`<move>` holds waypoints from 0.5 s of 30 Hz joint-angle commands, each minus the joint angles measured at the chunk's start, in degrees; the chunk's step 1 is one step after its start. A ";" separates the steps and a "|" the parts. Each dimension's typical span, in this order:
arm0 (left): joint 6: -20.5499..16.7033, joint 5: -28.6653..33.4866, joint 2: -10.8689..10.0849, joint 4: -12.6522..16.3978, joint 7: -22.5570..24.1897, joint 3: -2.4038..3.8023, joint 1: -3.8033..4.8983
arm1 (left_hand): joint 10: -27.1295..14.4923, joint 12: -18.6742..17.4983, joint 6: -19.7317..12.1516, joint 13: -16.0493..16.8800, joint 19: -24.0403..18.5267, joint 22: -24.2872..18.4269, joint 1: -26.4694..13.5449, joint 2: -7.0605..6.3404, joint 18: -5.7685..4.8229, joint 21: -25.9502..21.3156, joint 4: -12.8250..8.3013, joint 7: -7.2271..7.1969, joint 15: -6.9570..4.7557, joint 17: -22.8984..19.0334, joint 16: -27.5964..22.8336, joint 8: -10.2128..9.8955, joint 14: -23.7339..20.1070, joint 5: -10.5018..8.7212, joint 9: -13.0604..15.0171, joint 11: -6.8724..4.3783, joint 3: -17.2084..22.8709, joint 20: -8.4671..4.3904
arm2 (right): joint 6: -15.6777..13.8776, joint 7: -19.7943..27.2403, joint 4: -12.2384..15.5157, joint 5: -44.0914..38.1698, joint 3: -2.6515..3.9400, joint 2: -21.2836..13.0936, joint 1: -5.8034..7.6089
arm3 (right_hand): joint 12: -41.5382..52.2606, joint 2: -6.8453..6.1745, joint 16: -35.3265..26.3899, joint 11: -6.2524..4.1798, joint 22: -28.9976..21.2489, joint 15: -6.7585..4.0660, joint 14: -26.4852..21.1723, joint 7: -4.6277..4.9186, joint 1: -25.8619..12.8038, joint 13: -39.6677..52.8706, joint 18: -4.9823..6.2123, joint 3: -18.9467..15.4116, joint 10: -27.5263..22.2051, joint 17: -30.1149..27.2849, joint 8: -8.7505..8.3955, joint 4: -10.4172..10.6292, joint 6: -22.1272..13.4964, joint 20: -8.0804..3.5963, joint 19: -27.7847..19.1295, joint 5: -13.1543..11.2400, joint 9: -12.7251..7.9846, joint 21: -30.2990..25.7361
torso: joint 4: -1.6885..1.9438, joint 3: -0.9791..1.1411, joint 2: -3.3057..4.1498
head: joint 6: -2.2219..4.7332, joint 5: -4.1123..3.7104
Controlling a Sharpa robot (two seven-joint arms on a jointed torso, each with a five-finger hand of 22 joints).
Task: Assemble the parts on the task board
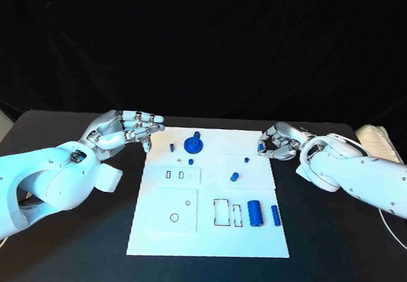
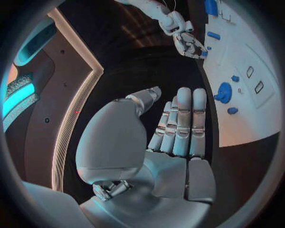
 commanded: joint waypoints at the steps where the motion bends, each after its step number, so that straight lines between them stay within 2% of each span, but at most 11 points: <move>1: 0.99 -0.12 0.10 0.03 0.27 0.04 0.06 | -0.45 0.20 -0.05 0.06 -0.48 0.07 -0.02 0.45 0.68 0.27 0.01 0.23 0.01 -0.05 0.35 0.28 -0.42 0.18 0.06 -0.09 0.45 -0.11 | -2.85 -0.73 0.27 -0.50 -0.02 -0.01 -0.05 | 0.37 1.37 0.38 -0.46 15.06 -0.52 5.94 -0.24 0.10 15.09 -0.82 0.72 5.97 14.12 0.71 -0.13 0.84 -0.42 6.02 -0.19 0.63 0.25 | 0.00 -0.04 -0.01 | -0.01 0.05; 3: 1.01 -0.12 0.09 0.01 0.27 0.04 0.06 | -0.45 0.20 -0.05 0.06 -0.48 0.07 -0.02 0.45 0.68 0.27 0.01 0.23 0.01 -0.05 0.35 0.28 -0.42 0.18 0.06 -0.09 0.45 -0.11 | -4.17 -1.30 0.55 -0.74 -0.02 -0.08 -0.05 | 0.37 1.43 0.37 -0.50 15.06 -0.54 5.94 -0.28 0.07 15.09 -0.82 0.82 5.97 14.11 0.80 -0.18 0.90 -0.46 6.02 -0.24 0.68 0.25 | -0.04 -0.04 -0.01 | 0.00 0.10; 5: 1.02 -0.12 0.08 0.00 0.27 0.04 0.06 | -0.45 0.20 -0.05 0.06 -0.48 0.07 -0.02 0.45 0.68 0.27 0.01 0.23 0.01 -0.05 0.35 0.28 -0.42 0.18 0.06 -0.09 0.45 -0.11 | -5.46 -2.18 1.09 -1.12 -0.01 -0.24 -0.04 | 0.37 1.47 0.39 -0.63 15.06 -0.62 5.95 -0.39 -0.21 15.09 -0.82 1.11 5.97 14.16 1.03 -0.31 0.91 -0.56 6.02 -1.02 0.83 0.25 | -0.06 -0.04 -0.02 | 0.05 0.17; 6: 1.02 -0.12 0.08 -0.01 0.27 0.04 0.06 | -0.45 0.20 -0.05 0.06 -0.48 0.07 -0.02 0.45 0.68 0.27 0.01 0.23 0.01 -0.05 0.35 0.28 -0.42 0.18 0.06 -0.09 0.45 -0.11 | -6.06 -2.87 1.52 -1.34 0.01 -0.38 -0.02 | 0.37 1.59 0.37 -0.72 15.06 -0.71 5.94 -0.48 -0.45 15.09 -0.82 1.62 5.97 14.11 1.22 -0.43 0.83 -0.65 6.02 -2.59 0.96 0.25 | -0.09 -0.05 -0.03 | 0.07 0.19; 8: 1.02 -0.12 0.08 -0.04 0.26 0.04 0.06 | -0.45 0.20 -0.05 0.06 -0.48 0.07 -0.02 0.45 0.68 0.27 0.01 0.23 0.01 -0.05 0.35 0.28 -0.42 0.18 0.06 -0.09 0.45 -0.11 | -6.95 -4.29 2.43 -1.69 0.06 -0.70 0.08 | 0.37 1.66 0.42 -0.75 15.06 -0.71 5.98 -0.50 -0.60 15.09 -0.82 1.80 5.97 14.26 1.29 -0.42 0.80 -0.68 6.02 -2.86 1.01 0.25 | -0.14 -0.10 -0.07 | 0.16 0.24; 12: 0.97 -0.12 0.07 -0.13 0.25 0.04 0.06 | -0.45 0.20 -0.05 0.06 -0.48 0.07 -0.02 0.45 0.68 0.27 0.01 0.23 0.01 -0.05 0.35 0.28 -0.42 0.18 0.06 -0.09 0.45 -0.11 | -8.82 -8.24 5.74 -2.25 0.25 -1.70 1.08 | 0.37 1.78 0.55 -0.79 15.06 -0.71 6.07 -0.56 -0.71 15.09 -0.82 1.99 5.97 14.69 1.40 -0.42 0.85 -0.69 6.02 -3.03 1.07 0.25 | -0.14 -0.19 -0.18 | 0.31 0.16; 15: 0.93 -0.12 0.07 -0.22 0.22 0.04 0.07 | -0.47 0.25 -0.06 0.07 -0.53 0.15 -0.01 0.50 0.67 0.39 0.00 0.23 0.02 -0.12 0.44 0.30 -0.46 0.18 0.09 -0.08 0.53 -0.10 | -9.60 -10.75 8.62 -2.30 0.32 -2.24 2.03 | 0.37 1.78 0.52 -0.80 15.06 -0.71 6.05 -0.56 -0.73 15.09 -0.82 2.00 5.97 14.58 1.41 -0.42 0.85 -0.69 6.02 -3.04 1.08 0.25 | -0.17 -0.18 -0.22 | 0.41 0.25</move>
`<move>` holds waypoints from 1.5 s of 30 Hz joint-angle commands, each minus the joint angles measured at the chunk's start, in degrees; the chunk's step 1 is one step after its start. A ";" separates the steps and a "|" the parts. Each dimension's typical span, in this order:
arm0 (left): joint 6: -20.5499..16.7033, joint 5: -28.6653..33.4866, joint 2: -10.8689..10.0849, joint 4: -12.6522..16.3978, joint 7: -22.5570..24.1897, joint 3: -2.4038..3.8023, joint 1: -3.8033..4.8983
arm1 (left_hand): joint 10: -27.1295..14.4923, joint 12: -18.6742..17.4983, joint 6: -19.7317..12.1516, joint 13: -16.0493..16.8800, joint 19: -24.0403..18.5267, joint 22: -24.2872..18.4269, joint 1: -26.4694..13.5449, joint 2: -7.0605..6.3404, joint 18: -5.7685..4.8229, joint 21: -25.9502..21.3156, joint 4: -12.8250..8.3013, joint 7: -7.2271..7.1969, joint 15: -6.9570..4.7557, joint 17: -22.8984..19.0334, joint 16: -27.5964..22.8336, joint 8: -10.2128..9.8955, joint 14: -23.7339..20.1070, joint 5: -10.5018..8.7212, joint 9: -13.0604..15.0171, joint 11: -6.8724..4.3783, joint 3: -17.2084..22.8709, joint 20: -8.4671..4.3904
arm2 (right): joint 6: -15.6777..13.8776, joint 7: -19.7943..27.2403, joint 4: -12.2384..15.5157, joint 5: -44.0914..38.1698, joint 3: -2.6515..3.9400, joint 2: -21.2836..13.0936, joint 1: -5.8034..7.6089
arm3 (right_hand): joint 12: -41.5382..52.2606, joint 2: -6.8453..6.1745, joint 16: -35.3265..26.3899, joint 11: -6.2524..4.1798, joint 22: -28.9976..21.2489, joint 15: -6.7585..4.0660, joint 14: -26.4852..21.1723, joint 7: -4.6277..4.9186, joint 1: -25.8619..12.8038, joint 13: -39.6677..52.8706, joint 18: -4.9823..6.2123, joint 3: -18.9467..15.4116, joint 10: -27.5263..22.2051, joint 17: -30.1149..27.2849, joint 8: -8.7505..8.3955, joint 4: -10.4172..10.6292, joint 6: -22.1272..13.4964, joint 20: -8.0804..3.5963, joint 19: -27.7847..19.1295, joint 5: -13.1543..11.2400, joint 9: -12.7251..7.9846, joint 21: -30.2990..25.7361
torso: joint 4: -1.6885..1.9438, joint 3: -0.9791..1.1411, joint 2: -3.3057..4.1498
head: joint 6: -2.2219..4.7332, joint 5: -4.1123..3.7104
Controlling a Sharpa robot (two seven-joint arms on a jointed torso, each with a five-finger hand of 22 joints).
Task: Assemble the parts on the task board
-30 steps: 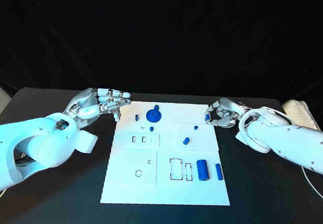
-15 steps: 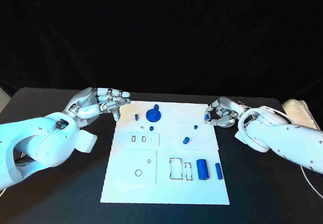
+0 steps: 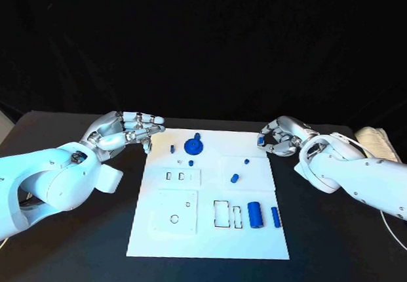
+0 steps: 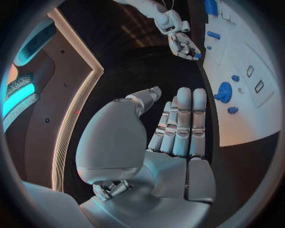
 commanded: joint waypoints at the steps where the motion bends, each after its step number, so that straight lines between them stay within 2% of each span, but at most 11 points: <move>1: 0.90 -0.11 0.11 -0.04 0.24 0.04 0.07 | -0.47 0.25 -0.06 0.07 -0.31 0.07 -0.01 0.50 0.67 0.39 0.00 0.23 0.02 -0.05 0.18 0.30 -0.46 0.18 0.10 -0.08 0.20 0.12 | -3.56 -6.36 3.34 -1.35 0.11 -0.41 0.93 | 0.38 0.47 0.29 -0.40 15.07 -0.49 5.86 -0.48 0.10 15.09 -0.82 0.45 5.97 14.60 0.56 0.01 0.54 -0.24 5.99 -0.17 1.02 0.25 | -0.05 -0.04 -0.11 | 0.09 0.05; 8: 0.90 -0.15 0.89 -0.77 0.13 0.03 0.08 | -0.46 0.26 -0.06 0.07 -0.33 0.07 -0.03 0.50 0.67 0.41 0.01 0.23 0.02 -0.07 0.19 0.30 -0.47 0.17 0.10 -0.08 0.20 0.12 | -3.99 -11.31 9.22 -2.09 0.13 1.36 1.41 | 0.38 0.65 0.29 -0.52 15.07 -0.56 5.87 -0.62 -0.01 15.09 -0.82 0.93 5.97 14.62 0.81 -0.15 0.60 -0.30 5.99 0.23 1.17 0.25 | -0.06 -0.23 -0.58 | -0.09 0.75; 10: 0.88 -0.17 1.35 -1.14 0.00 0.02 0.08 | -0.46 0.26 -0.06 0.07 -0.33 0.07 -0.03 0.50 0.67 0.41 0.01 0.23 0.02 -0.07 0.19 0.30 -0.47 0.17 0.10 -0.08 0.20 0.12 | -4.12 -12.97 10.79 -2.24 0.09 2.58 1.03 | 0.38 0.67 0.29 -0.54 15.07 -0.58 5.87 -0.62 -0.06 15.09 -0.82 1.05 5.97 14.62 0.84 -0.19 0.56 -0.32 5.99 0.39 1.20 0.25 | -0.01 -0.30 -0.66 | -0.04 0.77; 16: 0.78 -0.20 2.30 -1.80 -0.27 -0.01 0.05 | -0.45 0.28 -0.05 0.07 -0.28 0.16 -0.06 0.50 0.65 0.47 0.02 0.22 0.02 -0.08 0.21 0.31 -0.47 0.16 0.11 -0.08 0.20 0.13 | -4.29 -16.62 14.07 -4.14 -0.11 5.72 -0.48 | 0.38 0.66 0.23 -0.52 15.07 -0.60 5.82 -0.59 -0.34 15.09 -0.82 1.17 5.97 14.42 0.89 -0.13 0.44 -0.34 5.99 0.55 1.25 0.25 | -0.10 -0.65 -0.80 | -0.61 1.23; 17: 0.73 -0.21 2.38 -1.87 -0.31 -0.01 0.05 | -0.45 0.28 -0.05 0.07 -0.28 0.16 -0.06 0.50 0.65 0.47 0.02 0.22 0.02 -0.08 0.21 0.31 -0.47 0.16 0.11 -0.08 0.20 0.13 | -4.25 -17.17 14.49 -4.84 -0.18 6.30 -0.74 | 0.38 0.66 0.23 -0.52 15.07 -0.60 5.82 -0.59 -0.34 15.09 -0.82 1.17 5.97 14.42 0.89 -0.13 0.44 -0.34 5.99 0.55 1.25 0.25 | -0.15 -0.60 -0.75 | -0.59 1.35; 19: 0.65 -0.21 2.46 -1.95 -0.40 -0.02 0.04 | -0.45 0.29 -0.04 0.07 -0.29 0.16 -0.10 0.49 0.65 0.49 0.05 0.23 0.03 -0.09 0.23 0.32 -0.47 0.15 0.12 -0.08 0.19 0.13 | -4.18 -18.05 15.00 -6.20 -0.31 7.33 -1.22 | 0.38 0.66 0.23 -0.52 15.07 -0.60 5.82 -0.59 -0.34 15.09 -0.82 1.17 5.97 14.42 0.89 -0.13 0.44 -0.34 5.99 0.55 1.25 0.25 | -0.18 -0.65 -0.76 | -0.79 1.59; 23: 0.51 -0.23 2.51 -1.95 -0.53 -0.02 0.05 | -0.45 0.29 -0.04 0.07 -0.29 0.16 -0.10 0.49 0.65 0.49 0.05 0.23 0.03 -0.09 0.23 0.32 -0.47 0.15 0.12 -0.08 0.19 0.13 | -3.97 -19.51 15.14 -8.53 -0.56 9.32 -2.16 | 0.38 0.62 0.23 -0.52 15.07 -0.60 5.82 -0.58 -0.52 15.09 -0.82 1.21 5.97 14.43 0.92 -0.10 0.40 -0.35 5.99 0.62 1.28 0.25 | -0.24 -0.83 -0.75 | -0.92 1.83; 27: 0.46 -0.25 2.50 -1.84 -0.71 -0.03 0.05 | -0.45 0.29 -0.04 0.07 -0.29 0.16 -0.10 0.49 0.65 0.49 0.05 0.23 0.03 -0.09 0.23 0.32 -0.47 0.15 0.12 -0.08 0.19 0.13 | -3.78 -20.99 14.71 -10.40 -0.73 11.34 -3.38 | 0.38 0.42 0.18 -0.51 15.07 -0.59 5.79 -0.58 -1.54 15.09 -0.82 1.23 5.97 14.26 1.09 0.27 0.27 -0.37 5.99 0.63 1.41 0.25 | 0.01 -0.79 -0.70 | -1.20 1.77; 32: 0.38 -0.28 2.44 -1.77 -0.82 -0.03 0.05 | -0.45 0.29 -0.04 0.07 -0.29 0.16 -0.10 0.49 0.65 0.49 0.05 0.23 0.03 -0.09 0.23 0.32 -0.47 0.15 0.12 -0.08 0.19 0.13 | -3.84 -22.00 14.13 -12.24 -0.80 13.37 -4.61 | 0.38 0.08 0.17 -0.53 15.07 -0.60 5.78 -0.60 -2.29 15.09 -0.82 1.13 5.97 14.23 1.22 0.50 0.15 -0.38 5.99 0.59 1.51 0.25 | -0.09 -0.70 -0.69 | -1.66 2.01; 40: 0.41 -0.40 2.40 -1.77 -0.95 -0.03 0.05 | -0.43 0.32 -0.01 0.08 -0.32 0.18 -0.20 0.49 0.65 0.53 0.11 0.24 0.04 -0.12 0.29 0.35 -0.47 0.13 0.13 -0.07 0.16 0.14 | -3.72 -22.84 13.92 -14.29 -0.82 15.47 -5.66 | 0.38 -0.18 0.17 -0.54 15.07 -0.62 5.77 -0.62 -2.73 15.09 -0.82 1.05 5.97 14.22 1.32 0.60 0.09 -0.40 5.99 0.62 1.57 0.25 | -0.20 -0.63 -0.68 | -2.04 1.89; 45: 0.52 -0.48 2.65 -2.01 -0.98 -0.04 0.05 | -0.43 0.32 -0.01 0.08 -0.32 0.18 -0.20 0.49 0.65 0.53 0.11 0.24 0.04 -0.12 0.29 0.35 -0.47 0.13 0.13 -0.07 0.16 0.14 | -3.35 -23.14 13.63 -14.92 -0.82 16.20 -5.90 | 0.38 -0.24 0.19 -0.55 15.07 -0.62 5.79 -0.64 -2.74 15.09 -0.82 1.04 5.97 14.28 1.34 0.57 0.09 -0.40 5.99 0.62 1.58 0.25 | -0.25 -0.70 -0.71 | -2.03 1.73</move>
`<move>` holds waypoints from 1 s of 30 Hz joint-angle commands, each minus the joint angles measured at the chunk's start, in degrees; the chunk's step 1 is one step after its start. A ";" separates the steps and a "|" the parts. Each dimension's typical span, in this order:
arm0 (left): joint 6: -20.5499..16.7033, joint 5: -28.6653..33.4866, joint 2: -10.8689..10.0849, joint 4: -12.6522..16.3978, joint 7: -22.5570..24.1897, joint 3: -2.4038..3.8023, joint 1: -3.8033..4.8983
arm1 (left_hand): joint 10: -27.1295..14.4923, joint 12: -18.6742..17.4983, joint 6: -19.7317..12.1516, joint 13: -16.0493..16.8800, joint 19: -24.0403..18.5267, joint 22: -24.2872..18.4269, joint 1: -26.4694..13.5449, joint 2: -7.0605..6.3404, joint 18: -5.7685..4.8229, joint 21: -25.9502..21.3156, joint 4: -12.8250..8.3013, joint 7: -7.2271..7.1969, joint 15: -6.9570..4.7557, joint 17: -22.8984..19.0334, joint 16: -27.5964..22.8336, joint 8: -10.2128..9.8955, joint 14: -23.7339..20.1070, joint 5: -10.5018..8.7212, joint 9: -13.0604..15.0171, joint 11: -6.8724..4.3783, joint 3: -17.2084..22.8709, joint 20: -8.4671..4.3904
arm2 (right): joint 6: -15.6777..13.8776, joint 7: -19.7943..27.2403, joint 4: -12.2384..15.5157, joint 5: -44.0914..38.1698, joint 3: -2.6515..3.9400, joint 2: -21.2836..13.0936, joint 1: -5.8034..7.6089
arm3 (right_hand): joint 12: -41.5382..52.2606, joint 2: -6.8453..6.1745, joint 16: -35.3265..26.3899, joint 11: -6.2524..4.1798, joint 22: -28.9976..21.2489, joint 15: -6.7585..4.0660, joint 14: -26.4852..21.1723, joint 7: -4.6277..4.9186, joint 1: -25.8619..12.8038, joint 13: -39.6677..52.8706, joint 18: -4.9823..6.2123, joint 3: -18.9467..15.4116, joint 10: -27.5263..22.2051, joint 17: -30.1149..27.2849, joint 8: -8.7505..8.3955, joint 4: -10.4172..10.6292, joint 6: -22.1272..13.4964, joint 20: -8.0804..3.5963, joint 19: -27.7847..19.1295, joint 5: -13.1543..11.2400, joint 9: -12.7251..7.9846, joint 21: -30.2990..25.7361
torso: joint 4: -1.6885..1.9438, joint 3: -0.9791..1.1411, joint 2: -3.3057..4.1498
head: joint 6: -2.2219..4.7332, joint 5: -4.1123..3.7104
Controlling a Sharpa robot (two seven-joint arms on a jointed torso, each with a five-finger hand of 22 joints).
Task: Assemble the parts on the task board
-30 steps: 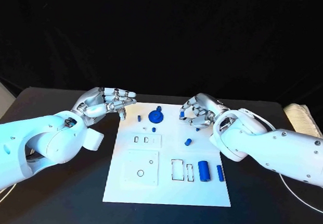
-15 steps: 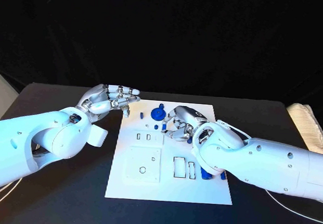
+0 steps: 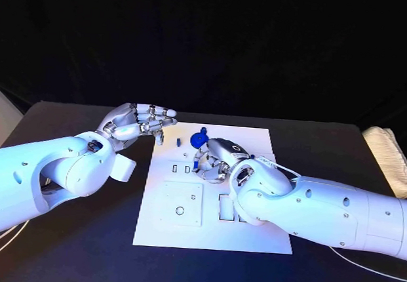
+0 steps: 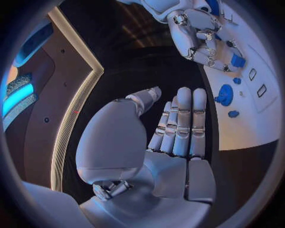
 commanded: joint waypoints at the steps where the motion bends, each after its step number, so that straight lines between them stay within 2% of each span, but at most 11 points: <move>1: 0.61 -0.38 0.28 -0.08 0.10 0.01 0.05 | -0.43 0.32 -0.01 0.08 -0.32 0.09 -0.20 0.49 0.65 0.31 0.12 0.24 0.04 -0.05 0.29 0.35 -0.47 0.13 0.05 -0.07 0.17 0.13 | 0.46 -1.19 -0.28 -2.60 0.01 0.38 -0.12 | 0.38 0.07 0.19 -0.56 15.07 -0.31 5.88 -0.49 -0.53 15.09 -0.82 -0.13 5.97 14.31 1.10 0.33 0.23 -0.41 5.99 0.36 1.66 0.25 | -0.09 -0.06 -0.04 | -0.12 -0.22; 3: 0.66 -0.39 0.40 -0.18 0.09 0.00 0.04 | -0.43 0.32 -0.01 0.08 -0.32 0.09 -0.20 0.49 0.65 0.31 0.12 0.24 0.04 -0.05 0.29 0.35 -0.47 0.13 0.05 -0.07 0.17 0.13 | 0.64 -1.23 -0.55 -2.73 0.01 0.67 -0.22 | 0.38 0.07 0.19 -0.56 15.07 -0.31 5.88 -0.49 -0.53 15.09 -0.82 -0.13 5.97 14.31 1.10 0.33 0.23 -0.41 5.99 0.36 1.66 0.25 | -0.07 -0.08 -0.05 | -0.19 -0.24; 8: 0.67 -0.40 0.52 -0.33 0.09 -0.03 0.03 | -0.43 0.32 -0.01 0.08 -0.32 0.09 -0.20 0.49 0.65 0.31 0.12 0.24 0.04 -0.05 0.29 0.35 -0.47 0.13 0.05 -0.07 0.17 0.13 | 0.91 -1.24 -1.00 -3.23 0.01 1.27 -0.40 | 0.38 -0.05 0.16 -0.57 15.07 -0.32 5.86 -0.50 -0.59 15.09 -0.82 -0.14 5.97 14.22 1.14 0.29 0.21 -0.42 5.99 0.38 1.68 0.25 | 0.03 0.02 -0.11 | -0.22 -0.27; 12: 0.69 -0.40 0.55 -0.35 0.08 -0.04 0.03 | -0.45 0.35 0.00 0.08 -0.34 0.12 -0.25 0.49 0.65 0.37 0.14 0.24 0.04 -0.09 0.35 0.37 -0.47 0.13 0.07 -0.07 0.17 0.14 | 1.12 -1.25 -1.41 -3.54 -0.02 1.69 -0.57 | 0.38 -0.05 0.16 -0.57 15.07 -0.32 5.86 -0.50 -0.59 15.09 -0.82 -0.14 5.97 14.22 1.14 0.29 0.21 -0.42 5.99 0.38 1.68 0.25 | 0.10 -0.04 -0.13 | -0.28 -0.30; 20: 0.72 -0.41 0.48 -0.38 0.06 -0.05 0.03 | -0.45 0.35 0.00 0.08 -0.34 0.12 -0.25 0.49 0.65 0.37 0.14 0.24 0.04 -0.09 0.35 0.37 -0.47 0.13 0.07 -0.07 0.17 0.14 | 1.32 -1.20 -3.03 -3.98 -0.17 2.58 -1.21 | 0.38 -0.33 0.12 -0.57 15.07 -0.34 5.83 -0.49 -0.79 15.09 -0.82 -0.20 5.97 14.08 1.17 0.27 0.13 -0.43 5.99 0.37 1.71 0.25 | 0.12 -0.01 -0.07 | -0.44 -0.06; 24: 0.77 -0.41 0.46 -0.43 0.07 -0.05 0.03 | -0.45 0.35 0.00 0.08 -0.34 0.12 -0.25 0.49 0.65 0.37 0.14 0.24 0.04 -0.09 0.35 0.37 -0.47 0.13 0.07 -0.07 0.17 0.14 | 1.16 -1.01 -3.33 -4.20 -0.21 2.75 -1.36 | 0.38 -0.49 0.06 -0.55 15.07 -0.33 5.78 -0.45 -0.92 15.09 -0.82 -0.23 5.97 13.89 1.15 0.27 -0.01 -0.44 5.99 0.38 1.71 0.25 | -0.02 -0.01 -0.07 | -0.53 0.25; 30: 0.83 -0.41 0.42 -0.57 0.09 -0.05 0.03 | -0.45 0.35 0.00 0.08 -0.34 0.12 -0.25 0.49 0.65 0.37 0.14 0.24 0.04 -0.09 0.35 0.37 -0.47 0.13 0.07 -0.07 0.17 0.14 | 0.83 -0.83 -3.43 -4.98 -0.23 2.72 -1.43 | 0.38 -0.78 0.02 -0.47 15.07 -0.29 5.76 -0.33 -1.15 15.09 -0.82 -0.24 5.97 13.77 1.05 0.25 -0.38 -0.43 5.99 0.38 1.68 0.25 | 0.04 0.03 -0.09 | -0.72 0.18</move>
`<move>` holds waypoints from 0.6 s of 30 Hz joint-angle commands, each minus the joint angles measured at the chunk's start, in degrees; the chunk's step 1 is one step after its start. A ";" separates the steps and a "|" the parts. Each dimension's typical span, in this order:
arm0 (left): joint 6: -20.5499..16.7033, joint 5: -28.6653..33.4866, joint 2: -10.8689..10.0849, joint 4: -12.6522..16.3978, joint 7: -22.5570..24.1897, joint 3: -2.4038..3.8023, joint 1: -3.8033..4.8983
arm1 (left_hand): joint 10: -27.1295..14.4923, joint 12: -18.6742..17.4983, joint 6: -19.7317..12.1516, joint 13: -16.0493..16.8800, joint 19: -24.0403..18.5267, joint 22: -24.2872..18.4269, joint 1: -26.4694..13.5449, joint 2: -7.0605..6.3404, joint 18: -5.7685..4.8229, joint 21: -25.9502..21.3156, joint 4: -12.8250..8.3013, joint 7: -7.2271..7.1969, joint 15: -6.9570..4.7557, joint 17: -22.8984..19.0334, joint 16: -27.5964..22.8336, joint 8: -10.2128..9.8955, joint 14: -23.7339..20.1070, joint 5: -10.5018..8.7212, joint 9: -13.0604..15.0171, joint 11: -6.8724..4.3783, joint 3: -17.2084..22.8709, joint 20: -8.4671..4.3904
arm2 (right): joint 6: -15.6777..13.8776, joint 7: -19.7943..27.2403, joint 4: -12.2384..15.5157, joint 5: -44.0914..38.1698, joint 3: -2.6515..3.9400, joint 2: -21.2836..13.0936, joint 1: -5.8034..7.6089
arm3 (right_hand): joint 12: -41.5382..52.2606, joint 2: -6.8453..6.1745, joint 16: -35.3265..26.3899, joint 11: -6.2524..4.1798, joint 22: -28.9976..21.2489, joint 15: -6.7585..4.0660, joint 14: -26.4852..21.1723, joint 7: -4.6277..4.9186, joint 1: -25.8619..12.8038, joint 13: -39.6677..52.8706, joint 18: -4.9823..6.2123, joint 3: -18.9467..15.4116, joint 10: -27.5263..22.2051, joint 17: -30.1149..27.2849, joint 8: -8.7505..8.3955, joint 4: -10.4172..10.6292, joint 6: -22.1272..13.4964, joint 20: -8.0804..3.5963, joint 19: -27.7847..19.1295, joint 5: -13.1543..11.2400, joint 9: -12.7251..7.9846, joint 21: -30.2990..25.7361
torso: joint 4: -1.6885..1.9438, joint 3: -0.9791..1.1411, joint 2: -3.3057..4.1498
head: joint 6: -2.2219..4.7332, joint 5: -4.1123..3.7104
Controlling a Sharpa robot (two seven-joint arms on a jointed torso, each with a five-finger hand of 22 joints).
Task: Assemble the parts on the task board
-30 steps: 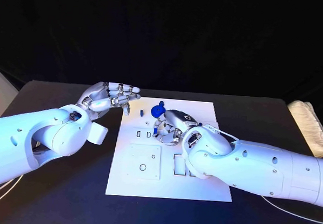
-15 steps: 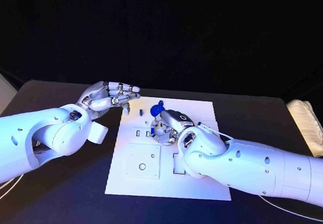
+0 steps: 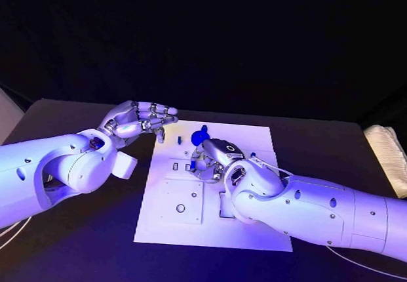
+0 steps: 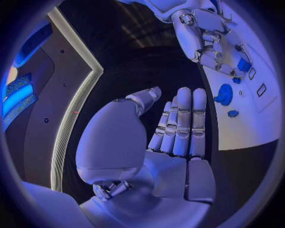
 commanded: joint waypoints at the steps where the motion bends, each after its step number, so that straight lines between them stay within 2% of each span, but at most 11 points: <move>1: 0.79 -0.23 0.03 -0.01 0.27 0.01 0.04 | -0.45 0.35 0.00 0.08 -0.34 0.06 -0.25 0.49 0.65 0.37 0.15 0.24 0.04 -0.09 0.35 0.37 -0.47 0.13 0.10 -0.07 0.17 0.14 | 0.43 0.08 -0.15 -1.64 -0.15 -0.10 -0.23 | 0.38 -0.25 0.00 -0.24 15.07 -0.19 5.65 -0.06 -0.63 15.10 -0.82 -0.23 6.18 13.71 -0.04 0.25 -0.31 -0.42 5.99 0.14 1.65 0.26 | -0.02 0.05 -0.01 | -0.11 -0.04; 7: 0.83 -0.23 -0.03 -0.03 0.26 0.01 0.03 | -0.45 0.35 0.00 0.08 -0.34 0.06 -0.25 0.49 0.65 0.37 0.15 0.24 0.04 -0.09 0.35 0.37 -0.47 0.13 0.10 -0.07 0.17 0.14 | 0.32 0.34 0.00 -2.22 -0.16 -0.15 -0.24 | 0.38 -0.79 -0.05 -0.07 15.07 -0.06 5.62 0.15 -0.98 15.10 -0.82 -0.30 6.18 13.57 -0.20 0.23 -0.84 -0.35 5.99 0.09 1.59 0.26 | -0.16 0.04 0.03 | -0.02 0.01; 18: 0.89 -0.23 -0.04 -0.04 0.23 0.01 0.03 | -0.45 0.35 0.00 0.08 -0.34 0.06 -0.25 0.49 0.65 0.37 0.15 0.24 0.04 -0.09 0.35 0.37 -0.47 0.13 0.10 -0.07 0.17 0.14 | 0.51 0.69 -0.06 -2.42 -0.21 -0.18 -0.25 | -0.12 -2.11 -0.12 0.37 15.06 0.30 5.57 0.66 -1.41 14.78 -0.82 -0.61 5.86 13.36 -0.60 0.02 -1.96 -0.08 5.99 -0.35 1.39 0.25 | -0.05 0.06 0.01 | 0.01 -0.09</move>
